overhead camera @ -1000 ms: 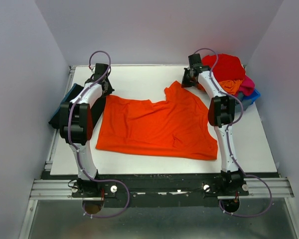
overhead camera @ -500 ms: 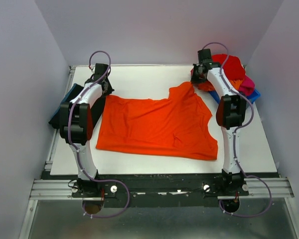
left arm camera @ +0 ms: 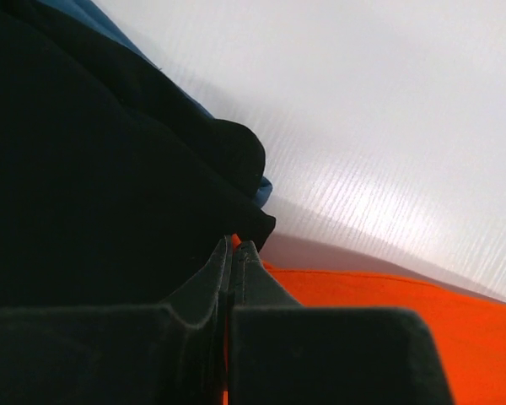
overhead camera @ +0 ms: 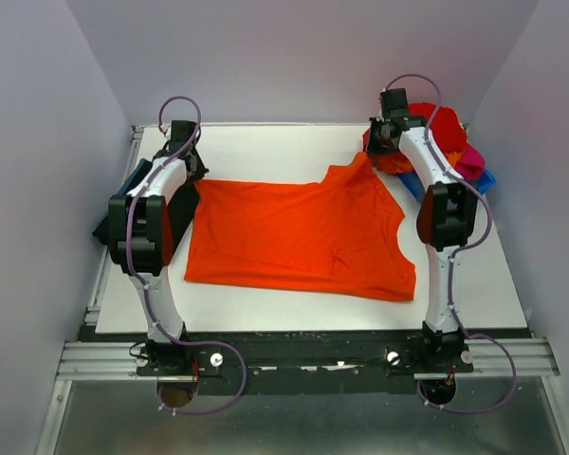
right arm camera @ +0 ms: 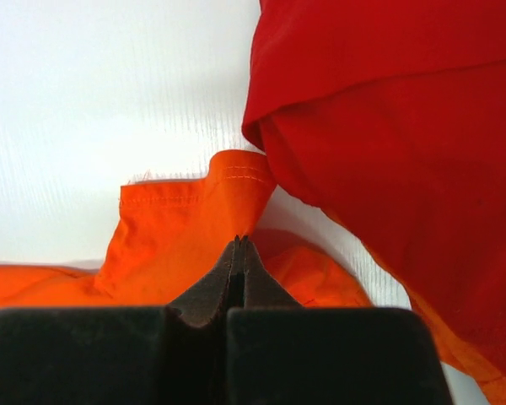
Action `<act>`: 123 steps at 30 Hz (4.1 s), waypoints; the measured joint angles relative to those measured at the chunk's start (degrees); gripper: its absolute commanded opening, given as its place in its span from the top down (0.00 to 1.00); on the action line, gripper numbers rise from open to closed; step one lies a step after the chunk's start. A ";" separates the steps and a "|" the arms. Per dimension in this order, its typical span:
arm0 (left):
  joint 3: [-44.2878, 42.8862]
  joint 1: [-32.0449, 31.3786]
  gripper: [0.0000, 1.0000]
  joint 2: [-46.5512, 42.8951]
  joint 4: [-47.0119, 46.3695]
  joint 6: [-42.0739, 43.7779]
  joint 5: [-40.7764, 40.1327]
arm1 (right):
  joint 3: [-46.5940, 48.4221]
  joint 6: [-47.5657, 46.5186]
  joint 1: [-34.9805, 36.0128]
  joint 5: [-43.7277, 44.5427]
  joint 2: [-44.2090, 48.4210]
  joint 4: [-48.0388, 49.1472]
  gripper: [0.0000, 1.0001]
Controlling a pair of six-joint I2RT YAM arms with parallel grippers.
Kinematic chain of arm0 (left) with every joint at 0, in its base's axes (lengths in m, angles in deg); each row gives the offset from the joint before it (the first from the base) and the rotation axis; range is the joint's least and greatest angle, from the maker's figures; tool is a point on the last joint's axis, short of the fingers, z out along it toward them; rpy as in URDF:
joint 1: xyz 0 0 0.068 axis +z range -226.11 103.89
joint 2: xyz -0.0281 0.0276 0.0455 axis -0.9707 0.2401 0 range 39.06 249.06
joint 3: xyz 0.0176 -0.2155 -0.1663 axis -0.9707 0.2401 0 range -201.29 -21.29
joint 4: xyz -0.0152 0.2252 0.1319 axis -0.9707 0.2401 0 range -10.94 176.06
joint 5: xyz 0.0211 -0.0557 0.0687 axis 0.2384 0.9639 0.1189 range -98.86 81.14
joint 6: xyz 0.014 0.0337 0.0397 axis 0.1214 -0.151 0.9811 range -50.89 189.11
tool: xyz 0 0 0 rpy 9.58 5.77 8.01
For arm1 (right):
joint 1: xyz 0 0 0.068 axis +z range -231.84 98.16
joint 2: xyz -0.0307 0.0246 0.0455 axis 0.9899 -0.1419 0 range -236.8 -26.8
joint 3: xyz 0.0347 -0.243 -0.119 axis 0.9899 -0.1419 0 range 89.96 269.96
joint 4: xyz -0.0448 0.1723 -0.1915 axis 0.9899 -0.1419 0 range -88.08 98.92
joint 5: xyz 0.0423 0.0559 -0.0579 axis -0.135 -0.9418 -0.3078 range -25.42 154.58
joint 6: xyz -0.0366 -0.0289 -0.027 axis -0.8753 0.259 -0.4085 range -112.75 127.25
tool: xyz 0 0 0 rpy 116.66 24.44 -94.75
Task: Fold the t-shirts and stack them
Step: Grap the side of the flattened tshirt furthest away from the robot with both arms, then fold the other side of the tshirt into a rectangle
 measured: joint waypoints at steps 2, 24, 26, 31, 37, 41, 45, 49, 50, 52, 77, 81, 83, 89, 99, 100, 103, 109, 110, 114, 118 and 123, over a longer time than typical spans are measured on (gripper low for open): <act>0.00 -0.17 1.00 0.00 -0.44 0.20 0.35 | -1.51 -0.13 0.00 -0.46 0.92 0.09 0.99; 5.25 -3.63 1.00 -2.97 -4.79 3.74 -2.10 | -24.06 1.05 0.00 -6.23 21.07 1.57 0.99; 7.93 -3.67 1.00 -5.40 -5.31 4.00 -3.19 | -27.61 1.53 0.00 -6.95 23.32 1.70 0.99; 13.62 -4.76 1.00 -10.88 -8.46 4.70 -6.54 | -37.22 2.86 0.00 -7.63 30.77 2.43 0.99; 21.79 -6.25 1.00 -15.58 -11.39 4.61 -9.84 | -48.30 5.09 0.00 -8.76 39.17 4.90 0.99; 26.80 -7.80 1.00 -18.34 -12.81 3.10 -14.10 | -55.32 6.67 0.00 -8.79 43.04 6.99 0.99; 30.49 -8.96 1.00 -20.70 -13.25 0.68 -17.66 | -60.83 8.37 0.00 -8.94 46.07 8.50 0.99; 31.89 -9.16 1.00 -20.90 -13.05 -2.23 -19.17 | -66.40 10.58 0.00 -8.94 49.29 10.86 0.99; 32.00 -9.16 1.00 -20.90 -12.81 -2.82 -19.21 | -67.98 11.17 0.00 -8.94 50.07 11.45 0.99; 32.02 -9.16 1.00 -20.74 -12.31 -4.35 -19.21 | -71.56 12.39 0.00 -8.94 51.87 12.87 0.99; 31.93 -11.74 0.34 -27.54 -8.76 -6.69 -11.17 | -60.13 9.55 8.68 -0.59 40.98 16.92 0.40; 31.98 -13.53 0.33 -27.52 -10.03 -5.84 -5.84 | -56.33 8.87 10.34 0.70 34.12 16.52 0.40; 31.95 -14.47 0.33 -27.43 -11.02 -5.60 -3.56 | -54.84 8.59 10.71 1.36 31.54 16.09 0.40; 28.09 -16.65 0.34 -22.49 -12.28 -5.14 2.14 | -51.45 7.74 11.41 2.14 27.17 15.37 0.53; 19.06 -20.02 0.39 -14.86 -10.16 -4.35 7.23 | -53.27 6.12 13.20 -1.46 27.82 15.41 0.99; 18.64 -20.50 0.40 -14.86 -9.99 -4.31 7.45 | -54.62 6.10 13.33 -2.01 28.63 15.45 0.99; 17.44 -22.27 0.40 -14.86 -9.70 -4.13 8.07 | -58.95 6.51 14.10 -4.13 32.15 14.95 0.99; 16.26 -25.62 0.39 -14.10 -9.51 -3.28 10.71 | -64.83 9.40 18.53 -7.69 40.54 14.60 0.73; 16.22 -26.10 0.39 -13.97 -9.53 -2.99 11.08 | -65.99 10.21 19.19 -8.70 41.86 14.80 0.63; 16.24 -28.70 0.37 -13.60 -9.62 -2.16 13.14 | -71.56 13.46 20.87 -12.50 47.04 15.30 0.35; 16.57 -31.34 0.36 -13.60 -10.64 -1.49 15.28 | -74.20 15.85 20.48 -10.05 52.06 14.36 0.36; 17.27 -34.77 0.37 -13.60 -11.26 -0.63 16.20 | -74.53 16.87 16.46 -2.71 58.73 13.35 0.42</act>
